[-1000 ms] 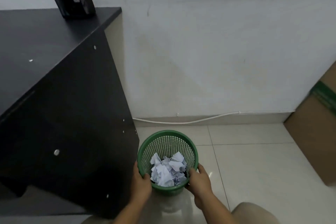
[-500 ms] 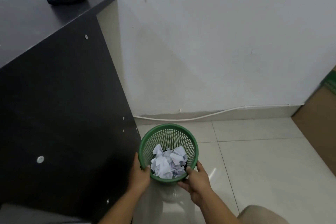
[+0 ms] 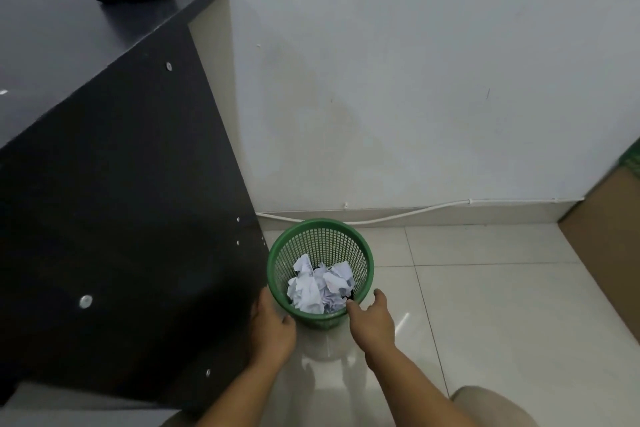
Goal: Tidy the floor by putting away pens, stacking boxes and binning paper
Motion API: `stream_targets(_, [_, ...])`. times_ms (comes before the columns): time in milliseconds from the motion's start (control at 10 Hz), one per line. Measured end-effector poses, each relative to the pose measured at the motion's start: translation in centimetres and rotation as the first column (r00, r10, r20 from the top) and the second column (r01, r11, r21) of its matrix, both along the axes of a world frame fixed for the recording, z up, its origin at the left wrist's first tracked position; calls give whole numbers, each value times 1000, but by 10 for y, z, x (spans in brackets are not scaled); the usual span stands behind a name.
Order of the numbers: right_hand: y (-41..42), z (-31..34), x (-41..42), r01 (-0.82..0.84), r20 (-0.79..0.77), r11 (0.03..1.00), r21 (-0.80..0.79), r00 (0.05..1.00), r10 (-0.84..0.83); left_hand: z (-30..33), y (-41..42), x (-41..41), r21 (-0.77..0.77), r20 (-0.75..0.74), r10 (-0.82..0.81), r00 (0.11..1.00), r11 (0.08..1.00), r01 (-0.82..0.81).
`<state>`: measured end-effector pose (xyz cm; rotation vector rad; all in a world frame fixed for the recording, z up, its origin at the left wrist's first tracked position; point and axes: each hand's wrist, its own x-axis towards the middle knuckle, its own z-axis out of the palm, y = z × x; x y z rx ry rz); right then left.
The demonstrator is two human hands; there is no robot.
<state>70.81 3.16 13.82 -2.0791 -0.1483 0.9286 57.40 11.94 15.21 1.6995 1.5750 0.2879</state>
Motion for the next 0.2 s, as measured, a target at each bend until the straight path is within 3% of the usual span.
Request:
stream_targets(100, [-9,36,3,-163,181,981,-105,967,180,29,-17,-2,34,-92,-1,996,999,4])
stream_targets(200, [-17,87,11,-273,340,926,-260,872,352,78,-35,-3,111,-142,-87,986,988,103])
